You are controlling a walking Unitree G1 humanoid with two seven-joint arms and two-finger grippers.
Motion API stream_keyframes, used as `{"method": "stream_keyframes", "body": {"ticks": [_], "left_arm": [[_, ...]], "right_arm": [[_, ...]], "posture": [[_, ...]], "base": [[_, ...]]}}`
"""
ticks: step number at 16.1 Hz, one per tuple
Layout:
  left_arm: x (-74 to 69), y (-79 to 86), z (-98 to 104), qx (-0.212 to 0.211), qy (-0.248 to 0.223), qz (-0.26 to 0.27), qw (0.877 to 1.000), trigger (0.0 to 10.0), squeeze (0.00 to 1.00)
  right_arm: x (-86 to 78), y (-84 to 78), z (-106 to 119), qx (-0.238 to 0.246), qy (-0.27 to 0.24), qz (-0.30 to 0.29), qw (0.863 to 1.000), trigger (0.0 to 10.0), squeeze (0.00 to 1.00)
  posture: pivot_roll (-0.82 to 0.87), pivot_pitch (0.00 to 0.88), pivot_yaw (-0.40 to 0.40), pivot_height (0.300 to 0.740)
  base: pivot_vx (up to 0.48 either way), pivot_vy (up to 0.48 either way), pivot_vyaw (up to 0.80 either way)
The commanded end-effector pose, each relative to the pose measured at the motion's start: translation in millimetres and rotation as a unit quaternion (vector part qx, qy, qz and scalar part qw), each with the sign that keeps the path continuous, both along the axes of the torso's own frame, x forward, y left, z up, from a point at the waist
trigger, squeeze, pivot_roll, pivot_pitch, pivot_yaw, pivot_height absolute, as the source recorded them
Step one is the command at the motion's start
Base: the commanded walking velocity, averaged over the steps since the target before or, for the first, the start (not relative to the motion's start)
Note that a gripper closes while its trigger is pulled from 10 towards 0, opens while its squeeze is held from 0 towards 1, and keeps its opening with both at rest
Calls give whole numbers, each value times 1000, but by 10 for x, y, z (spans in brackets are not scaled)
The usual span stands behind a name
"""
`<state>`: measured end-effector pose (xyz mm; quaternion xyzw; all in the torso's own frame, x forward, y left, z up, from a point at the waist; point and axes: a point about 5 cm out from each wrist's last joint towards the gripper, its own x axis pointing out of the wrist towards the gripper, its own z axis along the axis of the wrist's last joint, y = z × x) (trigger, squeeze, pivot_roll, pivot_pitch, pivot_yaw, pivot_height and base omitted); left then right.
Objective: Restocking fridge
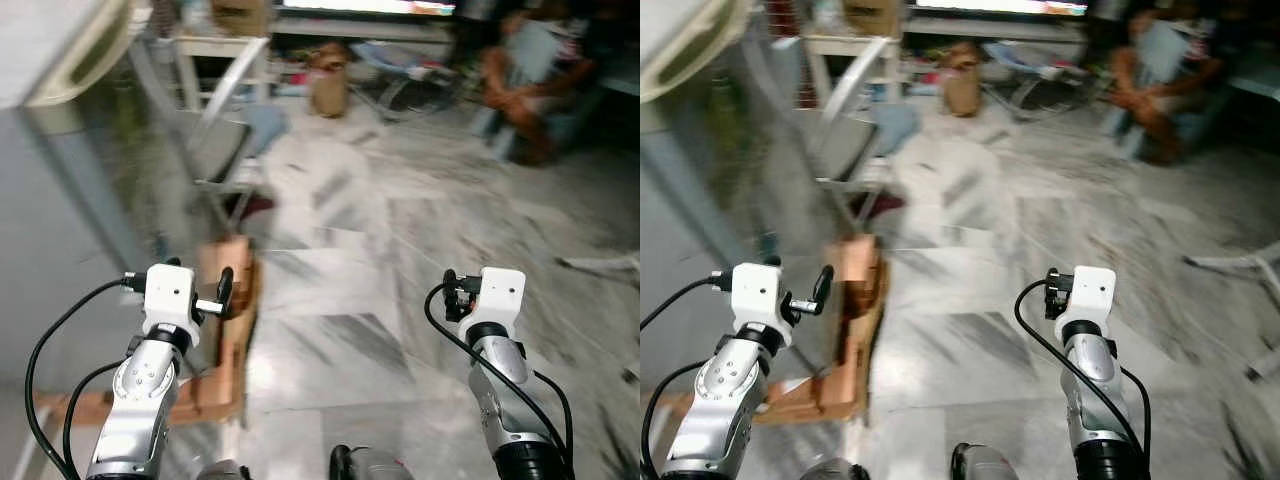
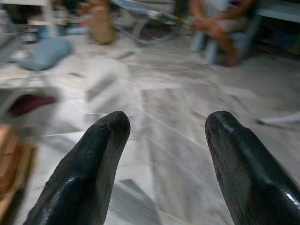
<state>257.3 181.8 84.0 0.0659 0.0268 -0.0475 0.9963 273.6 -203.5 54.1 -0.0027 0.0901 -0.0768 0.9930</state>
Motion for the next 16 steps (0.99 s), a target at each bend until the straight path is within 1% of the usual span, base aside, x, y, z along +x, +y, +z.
{"method": "stream_keyframes", "body": {"ticks": [1,5,9,11,13,14,16], "left_arm": [[-2,-6,-33,5,4,8,1000,10000,0],[12,37,-53,12,7,25,1000,10000,0],[69,139,-18,18,-1,70,997,10000,0],[73,162,-12,17,-2,78,997,10000,0],[75,217,-4,23,-6,104,994,10000,0],[75,217,-4,23,-6,104,994,10000,0],[67,275,-6,26,-6,129,991,10000,0]], "right_arm": [[10,-25,49,-3,-8,0,1000,10000,0],[-3,-19,55,-8,-9,4,1000,10000,0],[-28,-20,61,-8,-10,5,1000,10000,0],[-41,-24,60,-8,-11,6,1000,10000,0],[-67,-21,61,-4,-13,13,1000,10000,0],[-67,-21,61,-4,-13,13,1000,10000,0],[-84,7,71,-12,-15,32,999,10000,0]], "posture": [[71,69,-70,740],[61,78,-71,740],[54,85,-69,740],[50,88,-68,740],[47,93,-66,740],[47,93,-66,740],[44,98,-65,740]], "base": [[0,0,0],[0,0,0],[0,0,0],[0,0,0],[0,0,0],[0,0,0],[0,0,0]]}}
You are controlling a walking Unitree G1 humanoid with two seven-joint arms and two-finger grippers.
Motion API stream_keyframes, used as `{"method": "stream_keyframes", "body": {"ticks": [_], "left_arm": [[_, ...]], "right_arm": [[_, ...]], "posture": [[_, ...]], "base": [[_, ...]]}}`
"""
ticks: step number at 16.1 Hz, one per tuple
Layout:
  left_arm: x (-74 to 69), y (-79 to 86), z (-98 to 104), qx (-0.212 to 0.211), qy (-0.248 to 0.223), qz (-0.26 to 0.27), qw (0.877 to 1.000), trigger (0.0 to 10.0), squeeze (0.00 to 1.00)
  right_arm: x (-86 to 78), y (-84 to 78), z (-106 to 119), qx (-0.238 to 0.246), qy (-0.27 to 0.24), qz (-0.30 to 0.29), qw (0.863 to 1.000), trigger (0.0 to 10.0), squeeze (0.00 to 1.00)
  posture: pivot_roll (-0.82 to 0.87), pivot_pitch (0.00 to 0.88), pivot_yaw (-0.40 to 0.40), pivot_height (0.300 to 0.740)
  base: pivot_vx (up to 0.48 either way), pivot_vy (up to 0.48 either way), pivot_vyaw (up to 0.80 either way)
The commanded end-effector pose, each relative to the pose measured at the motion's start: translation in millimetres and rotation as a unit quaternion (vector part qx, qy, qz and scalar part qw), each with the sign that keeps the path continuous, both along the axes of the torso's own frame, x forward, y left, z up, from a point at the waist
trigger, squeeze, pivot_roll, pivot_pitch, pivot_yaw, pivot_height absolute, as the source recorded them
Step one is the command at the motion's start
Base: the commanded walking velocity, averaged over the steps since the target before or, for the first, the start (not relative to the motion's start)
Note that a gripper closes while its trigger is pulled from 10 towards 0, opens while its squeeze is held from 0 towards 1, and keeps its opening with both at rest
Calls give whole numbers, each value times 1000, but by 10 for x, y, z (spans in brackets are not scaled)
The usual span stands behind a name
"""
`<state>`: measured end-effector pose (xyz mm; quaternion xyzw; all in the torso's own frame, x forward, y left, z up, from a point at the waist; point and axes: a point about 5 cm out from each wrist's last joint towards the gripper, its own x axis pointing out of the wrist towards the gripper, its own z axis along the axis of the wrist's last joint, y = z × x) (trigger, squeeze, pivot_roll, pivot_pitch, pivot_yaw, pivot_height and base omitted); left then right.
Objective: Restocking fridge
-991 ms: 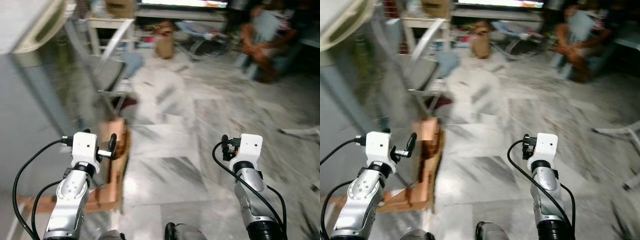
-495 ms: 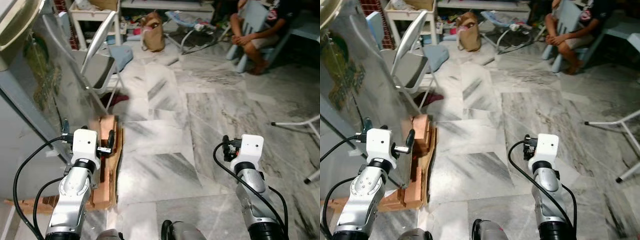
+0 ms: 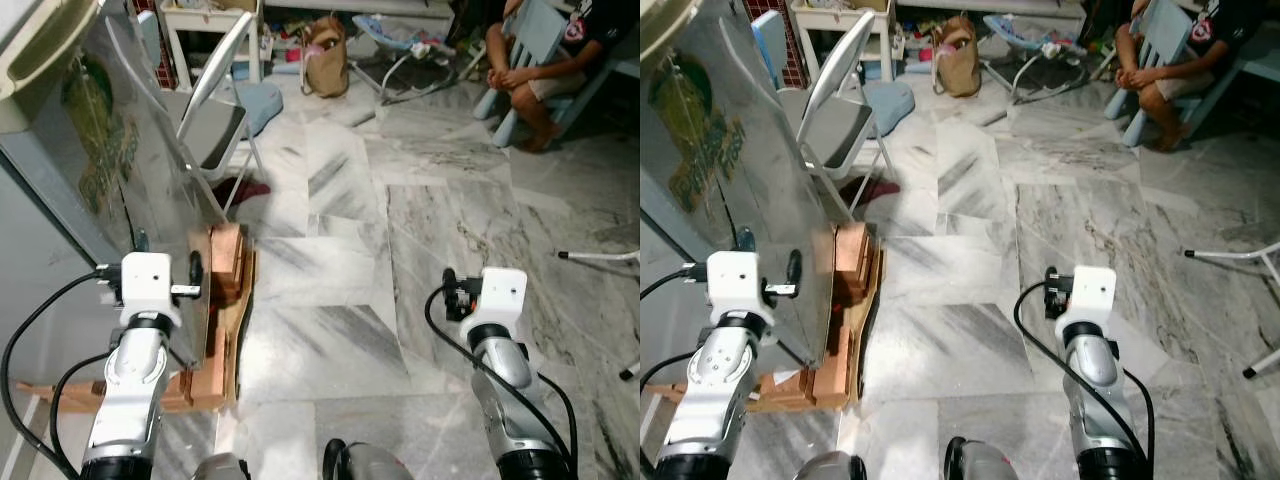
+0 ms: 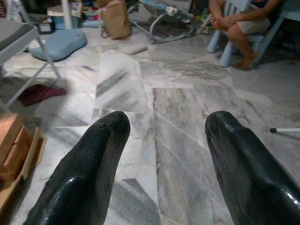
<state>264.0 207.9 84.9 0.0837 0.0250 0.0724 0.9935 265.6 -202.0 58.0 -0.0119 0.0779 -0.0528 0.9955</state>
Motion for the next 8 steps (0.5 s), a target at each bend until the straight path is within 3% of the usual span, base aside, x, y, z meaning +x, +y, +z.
{"method": "stream_keyframes", "body": {"ticks": [1,5,8], "left_arm": [[-4,35,-19,-2,6,19,1000,10000,0],[1,113,-31,-2,11,45,999,10000,0],[25,194,-34,-4,16,63,998,10000,0]], "right_arm": [[-11,-4,37,-3,-6,8,1000,10000,0],[-39,-6,21,-6,1,7,1000,10000,0],[-53,-23,1,-5,6,0,1000,10000,0]], "posture": [[41,101,-64,740],[39,104,-64,740],[38,106,-64,740]], "base": [[0,0,0],[0,0,713],[0,0,0]]}}
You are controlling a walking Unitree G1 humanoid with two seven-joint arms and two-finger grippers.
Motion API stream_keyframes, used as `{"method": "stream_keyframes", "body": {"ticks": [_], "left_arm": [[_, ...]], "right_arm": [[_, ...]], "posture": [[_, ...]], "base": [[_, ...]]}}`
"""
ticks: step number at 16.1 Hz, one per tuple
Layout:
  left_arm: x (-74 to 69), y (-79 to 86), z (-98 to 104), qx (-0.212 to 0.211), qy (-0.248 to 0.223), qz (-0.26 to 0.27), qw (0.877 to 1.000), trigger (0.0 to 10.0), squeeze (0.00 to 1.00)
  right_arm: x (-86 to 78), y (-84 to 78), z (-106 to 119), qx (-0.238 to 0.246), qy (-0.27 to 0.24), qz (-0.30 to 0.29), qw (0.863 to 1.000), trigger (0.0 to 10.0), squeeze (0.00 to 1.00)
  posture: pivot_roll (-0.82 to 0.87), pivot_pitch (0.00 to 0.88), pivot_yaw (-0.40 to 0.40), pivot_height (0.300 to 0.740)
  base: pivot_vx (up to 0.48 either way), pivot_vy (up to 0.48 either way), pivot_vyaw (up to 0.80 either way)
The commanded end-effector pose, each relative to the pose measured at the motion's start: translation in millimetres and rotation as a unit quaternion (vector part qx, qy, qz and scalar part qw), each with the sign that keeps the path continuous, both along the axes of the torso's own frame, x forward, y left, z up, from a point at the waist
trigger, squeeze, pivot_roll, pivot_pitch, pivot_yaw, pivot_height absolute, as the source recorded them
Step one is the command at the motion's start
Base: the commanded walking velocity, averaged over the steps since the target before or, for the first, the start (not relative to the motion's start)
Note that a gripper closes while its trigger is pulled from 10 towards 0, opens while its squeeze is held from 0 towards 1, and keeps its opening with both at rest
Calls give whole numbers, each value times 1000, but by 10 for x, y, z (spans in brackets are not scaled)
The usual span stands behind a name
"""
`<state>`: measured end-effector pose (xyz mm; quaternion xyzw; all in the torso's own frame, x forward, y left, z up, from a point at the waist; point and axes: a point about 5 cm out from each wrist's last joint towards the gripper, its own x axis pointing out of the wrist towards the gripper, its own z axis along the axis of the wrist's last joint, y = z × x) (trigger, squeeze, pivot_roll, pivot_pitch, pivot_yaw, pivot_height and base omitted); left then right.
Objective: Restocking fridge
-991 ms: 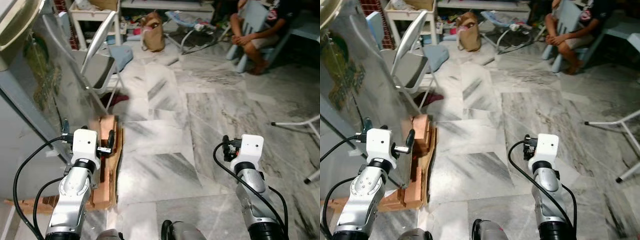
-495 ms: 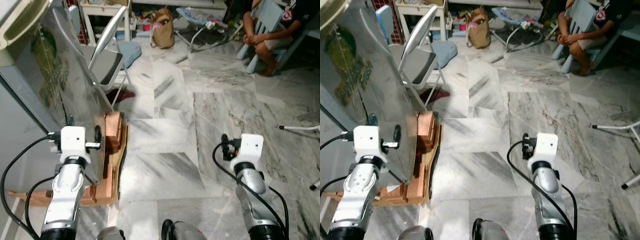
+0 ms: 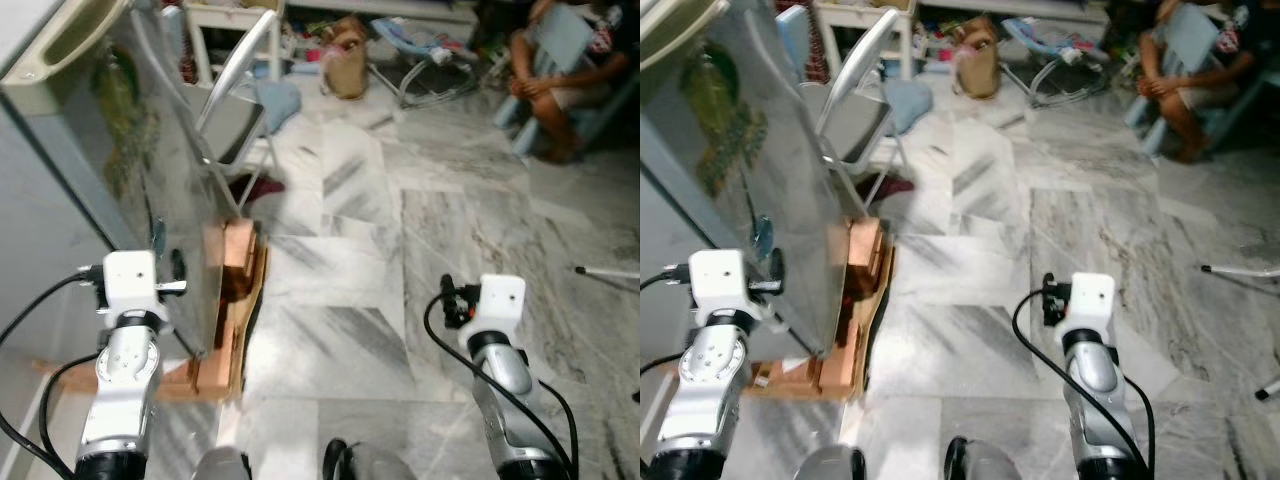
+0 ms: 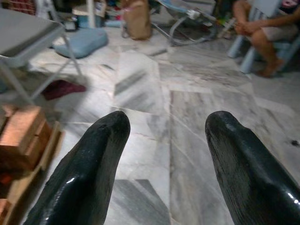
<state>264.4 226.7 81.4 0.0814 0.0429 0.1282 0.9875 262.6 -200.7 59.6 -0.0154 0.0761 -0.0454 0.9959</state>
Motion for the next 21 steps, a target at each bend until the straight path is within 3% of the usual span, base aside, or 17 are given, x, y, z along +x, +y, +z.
{"method": "stream_keyframes", "body": {"ticks": [1,6,12,21], "left_arm": [[27,33,4,6,5,11,1000,10000,0],[105,86,9,-6,5,9,1000,10000,0],[353,-26,122,10,-9,-60,998,10000,0],[597,71,253,28,-19,-46,998,10000,0]], "right_arm": [[-25,-36,-16,-1,8,-7,1000,10000,0],[-31,-29,-20,4,12,-5,1000,10000,0],[-39,-12,-48,5,22,1,1000,10000,0],[-102,-43,-64,9,27,-6,1000,10000,0]], "posture": [[37,105,-64,740],[36,106,-66,740],[28,104,-67,740],[7,102,-59,740]], "base": [[0,0,0],[0,0,0],[0,0,0],[0,0,0]]}}
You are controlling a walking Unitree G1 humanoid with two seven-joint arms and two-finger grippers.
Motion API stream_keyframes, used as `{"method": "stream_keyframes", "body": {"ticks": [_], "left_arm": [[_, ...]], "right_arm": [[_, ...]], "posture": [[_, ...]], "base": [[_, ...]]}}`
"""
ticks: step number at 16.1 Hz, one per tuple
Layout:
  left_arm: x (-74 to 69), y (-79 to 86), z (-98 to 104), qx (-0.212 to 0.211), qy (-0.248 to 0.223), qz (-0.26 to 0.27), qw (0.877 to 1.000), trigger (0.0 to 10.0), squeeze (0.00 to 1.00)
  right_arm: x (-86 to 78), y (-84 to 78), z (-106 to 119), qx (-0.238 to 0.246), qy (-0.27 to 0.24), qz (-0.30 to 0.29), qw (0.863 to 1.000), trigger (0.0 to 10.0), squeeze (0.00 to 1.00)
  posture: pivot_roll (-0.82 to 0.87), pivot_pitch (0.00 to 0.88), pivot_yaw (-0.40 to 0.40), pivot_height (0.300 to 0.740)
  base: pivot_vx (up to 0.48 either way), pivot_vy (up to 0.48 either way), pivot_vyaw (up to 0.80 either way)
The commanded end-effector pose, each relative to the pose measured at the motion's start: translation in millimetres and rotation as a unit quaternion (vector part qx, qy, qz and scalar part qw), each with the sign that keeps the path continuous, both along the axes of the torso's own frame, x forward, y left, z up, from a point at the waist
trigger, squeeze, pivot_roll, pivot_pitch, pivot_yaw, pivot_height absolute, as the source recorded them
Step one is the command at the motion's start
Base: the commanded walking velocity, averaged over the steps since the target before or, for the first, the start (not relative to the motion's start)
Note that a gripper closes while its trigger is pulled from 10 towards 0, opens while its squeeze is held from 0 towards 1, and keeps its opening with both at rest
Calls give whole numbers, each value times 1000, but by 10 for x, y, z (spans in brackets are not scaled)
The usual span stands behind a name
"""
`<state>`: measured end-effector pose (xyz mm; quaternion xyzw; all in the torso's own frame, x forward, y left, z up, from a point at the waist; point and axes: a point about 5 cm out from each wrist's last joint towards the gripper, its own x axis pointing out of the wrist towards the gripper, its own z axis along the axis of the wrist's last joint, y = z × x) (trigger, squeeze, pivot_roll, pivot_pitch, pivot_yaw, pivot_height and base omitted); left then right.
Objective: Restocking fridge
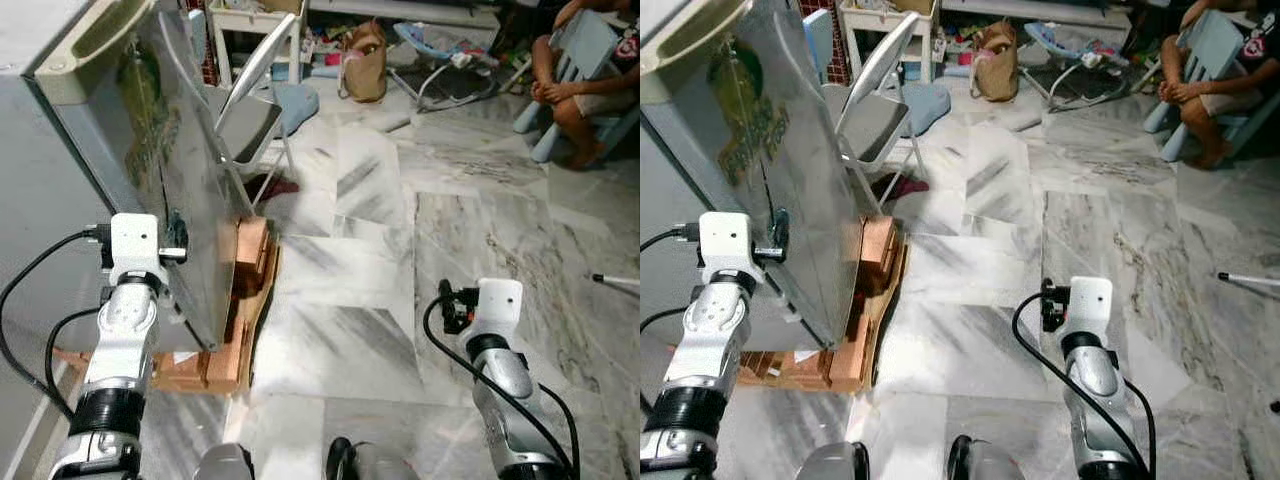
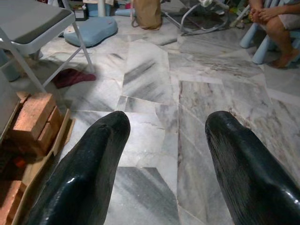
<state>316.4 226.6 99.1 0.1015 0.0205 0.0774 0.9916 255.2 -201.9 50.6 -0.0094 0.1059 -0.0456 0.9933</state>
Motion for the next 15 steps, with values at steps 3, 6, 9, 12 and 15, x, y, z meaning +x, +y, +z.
{"method": "stream_keyframes", "body": {"ticks": [3,6,9,12,15], "left_arm": [[128,81,105,6,-7,6,1000,10000,0],[167,63,118,6,-7,6,1000,10000,0],[219,0,131,-4,-7,-3,1000,10000,0],[312,-270,167,-14,-9,-55,998,10000,0],[397,-683,253,-4,-26,-130,991,10000,0]], "right_arm": [[-42,-34,21,1,-1,-6,1000,10000,0],[-46,-37,14,1,0,-7,1000,10000,0],[-52,-44,-3,-2,6,-6,1000,10000,0],[-130,-133,-113,-37,44,-17,998,10000,0],[-264,-256,-260,-59,97,-41,993,10000,0]], "posture": [[6,102,-58,740],[8,101,-58,740],[16,101,-60,740],[19,99,-64,740],[22,97,-62,740]], "base": [[0,0,0],[0,0,0],[0,0,0],[0,0,0],[0,0,0]]}}
